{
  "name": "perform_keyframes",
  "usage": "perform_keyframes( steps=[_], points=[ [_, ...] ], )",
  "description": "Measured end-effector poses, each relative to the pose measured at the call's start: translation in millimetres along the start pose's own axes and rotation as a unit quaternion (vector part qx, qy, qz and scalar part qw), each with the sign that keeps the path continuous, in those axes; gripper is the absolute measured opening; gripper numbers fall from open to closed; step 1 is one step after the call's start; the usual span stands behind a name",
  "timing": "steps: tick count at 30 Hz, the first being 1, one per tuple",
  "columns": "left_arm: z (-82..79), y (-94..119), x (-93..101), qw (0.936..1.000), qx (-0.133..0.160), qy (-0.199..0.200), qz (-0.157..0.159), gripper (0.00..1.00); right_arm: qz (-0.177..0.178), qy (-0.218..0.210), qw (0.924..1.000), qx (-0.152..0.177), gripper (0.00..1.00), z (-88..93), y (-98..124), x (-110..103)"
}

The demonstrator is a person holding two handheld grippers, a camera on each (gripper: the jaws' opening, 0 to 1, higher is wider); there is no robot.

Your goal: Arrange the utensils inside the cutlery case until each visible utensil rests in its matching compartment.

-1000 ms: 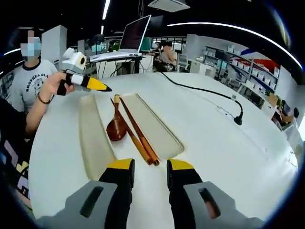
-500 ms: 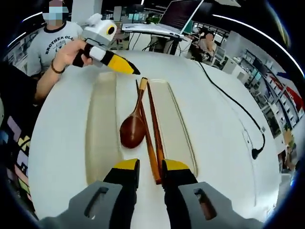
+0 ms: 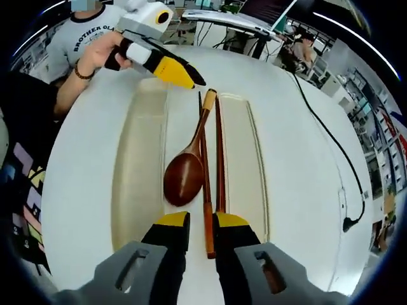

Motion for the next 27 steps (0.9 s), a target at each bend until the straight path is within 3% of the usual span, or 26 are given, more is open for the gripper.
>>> perform_keyframes(
  steps=[2,5,11,13,15,16,18,24,27],
  points=[
    [0.8,-1,0.4,1.0000,0.001,0.005,0.004,0.45,-0.004,0.004,1.0000,0.004,0.13,-3.7,-1,2],
    [2.1,-2,0.4,0.9999,-0.001,0.010,0.008,0.45,0.010,0.015,0.9995,-0.025,0.13,-1.4,-2,4],
    [4.6,-3,-0.5,0.9998,-0.005,0.015,0.009,0.45,-0.011,0.012,0.9993,-0.033,0.12,-0.1,-4,6],
    [5.3,-4,-0.8,0.9998,-0.006,0.015,0.008,0.45,-0.033,-0.012,0.9987,-0.036,0.10,2.4,-4,3],
    [4.7,-3,-1.1,0.9998,-0.006,0.016,0.008,0.45,-0.008,-0.044,0.9985,-0.032,0.05,1.6,-4,9],
    [4.5,-3,-1.0,0.9998,-0.006,0.016,0.009,0.45,-0.021,-0.054,0.9976,-0.039,0.05,1.1,-3,7],
    [4.0,-1,-1.4,0.9998,-0.004,0.017,0.010,0.45,-0.023,-0.015,0.9990,-0.035,0.04,0.6,-3,6],
    [2.0,2,-4.4,0.9998,0.002,0.020,0.004,0.45,-0.007,0.009,0.9982,-0.059,0.04,0.7,1,6],
    [1.4,2,-5.5,0.9998,0.003,0.019,0.003,0.45,-0.001,0.020,0.9983,-0.055,0.04,-3.0,10,6]
  ],
)
Point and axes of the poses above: the point that each gripper's makers call its tool centre point, and the gripper's own axes: y roughly backward along the fingers, x roughly to its right, z roughly out of its underside, the point moved 8 cm from there along y, roughly backward along the fingers, and after that the axes turned 14 degrees about -y, right-handed, at the moved point
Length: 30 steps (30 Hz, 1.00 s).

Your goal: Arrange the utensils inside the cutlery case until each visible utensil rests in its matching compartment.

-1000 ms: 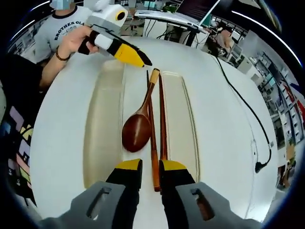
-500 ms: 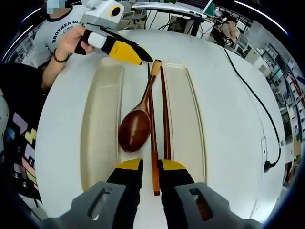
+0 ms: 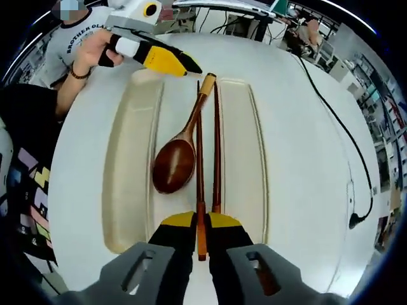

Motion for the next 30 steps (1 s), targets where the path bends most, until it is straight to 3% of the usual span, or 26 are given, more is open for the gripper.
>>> perform_keyframes(
  steps=[4,15,21,30],
  points=[
    [0.0,0,1.0,1.0000,0.000,0.002,0.003,0.45,0.013,0.018,0.9996,-0.017,0.04,2.4,9,-1],
    [-1.7,0,-0.1,1.0000,0.004,0.004,0.000,0.45,0.017,0.003,0.9995,-0.025,0.04,25.9,25,-2],
    [-5.9,0,-0.8,0.9999,0.011,-0.002,0.003,0.45,0.031,-0.003,0.9993,-0.023,0.04,38.4,42,-2],
    [-7.9,-2,1.0,0.9998,0.016,-0.005,0.012,0.45,0.051,-0.019,0.9985,-0.001,0.04,37.1,65,-1]
  ],
)
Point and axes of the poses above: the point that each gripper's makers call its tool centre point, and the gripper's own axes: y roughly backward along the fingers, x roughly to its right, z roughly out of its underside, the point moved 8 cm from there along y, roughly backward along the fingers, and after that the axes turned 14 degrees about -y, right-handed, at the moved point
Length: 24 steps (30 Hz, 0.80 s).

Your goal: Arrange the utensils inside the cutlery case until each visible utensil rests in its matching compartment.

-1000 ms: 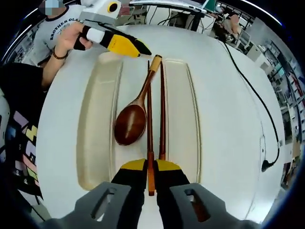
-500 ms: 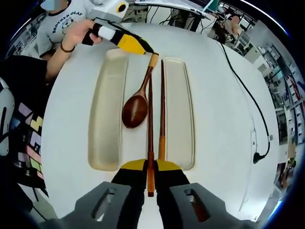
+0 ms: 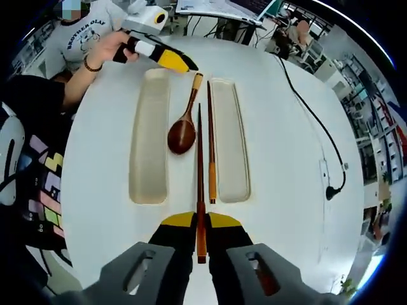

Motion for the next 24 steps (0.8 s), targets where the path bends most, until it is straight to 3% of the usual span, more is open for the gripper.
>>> perform_keyframes(
  steps=[5,8,12,18,24],
  points=[
    [-1.5,-1,4.6,0.9997,0.011,0.010,0.021,0.45,0.008,-0.002,0.9998,0.020,0.04,-3.4,9,0],
    [-6.2,-2,8.9,0.9974,0.029,0.043,0.049,0.46,0.014,-0.004,0.9995,0.029,0.04,-7.0,15,-2],
    [-13.0,1,14.2,0.9915,0.053,0.081,0.087,0.47,0.007,0.022,0.9983,0.054,0.04,-18.4,24,-24],
    [-16.1,12,17.8,0.9897,0.066,0.088,0.092,0.46,0.023,0.060,0.9954,0.072,0.04,-41.5,29,-43],
    [-20.6,24,22.0,0.9873,0.074,0.095,0.103,0.37,0.010,0.056,0.9938,0.095,0.04,-51.8,24,-50]
  ],
)
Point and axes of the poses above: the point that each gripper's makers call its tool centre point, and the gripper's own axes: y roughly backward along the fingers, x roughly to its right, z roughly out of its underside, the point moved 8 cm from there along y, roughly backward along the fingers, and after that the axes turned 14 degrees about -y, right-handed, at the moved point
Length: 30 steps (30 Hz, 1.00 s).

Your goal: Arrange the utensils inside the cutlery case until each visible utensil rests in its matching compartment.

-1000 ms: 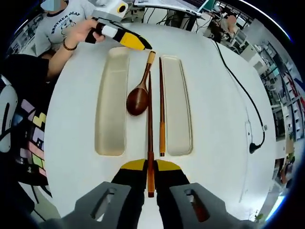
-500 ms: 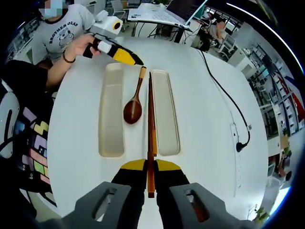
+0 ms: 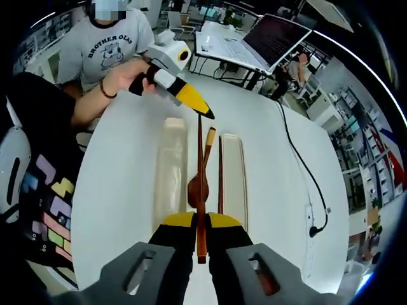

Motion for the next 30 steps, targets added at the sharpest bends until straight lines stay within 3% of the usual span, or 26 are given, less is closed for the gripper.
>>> perform_keyframes(
  steps=[2,5,8,12,14,21,30],
  points=[
    [-1.4,3,-0.7,0.9997,-0.002,-0.023,-0.005,0.26,-0.002,-0.003,1.0000,0.005,0.04,-0.3,-3,1],
    [-2.9,6,-5.1,0.9991,-0.005,-0.038,-0.021,0.23,-0.018,-0.012,0.9997,0.011,0.04,4.0,-11,-2],
    [-1.9,12,-9.3,0.9969,-0.032,-0.067,-0.024,0.17,-0.025,-0.014,0.9995,0.009,0.04,6.5,-19,-2],
    [-3.9,22,-13.5,0.9891,-0.066,-0.125,-0.040,0.06,-0.043,-0.022,0.9988,0.001,0.04,11.7,-32,-8],
    [-4.1,25,-11.5,0.9852,-0.079,-0.149,-0.029,0.03,-0.050,-0.021,0.9985,-0.004,0.04,15.1,-38,-15],
    [12.3,25,-10.8,0.9706,-0.151,-0.187,-0.015,0.01,-0.071,-0.020,0.9971,-0.021,0.04,32.0,-51,-29],
    [18.4,14,-4.2,0.9599,-0.173,-0.221,-0.003,0.01,-0.077,-0.030,0.9962,-0.026,0.04,41.6,-59,-30]
  ],
)
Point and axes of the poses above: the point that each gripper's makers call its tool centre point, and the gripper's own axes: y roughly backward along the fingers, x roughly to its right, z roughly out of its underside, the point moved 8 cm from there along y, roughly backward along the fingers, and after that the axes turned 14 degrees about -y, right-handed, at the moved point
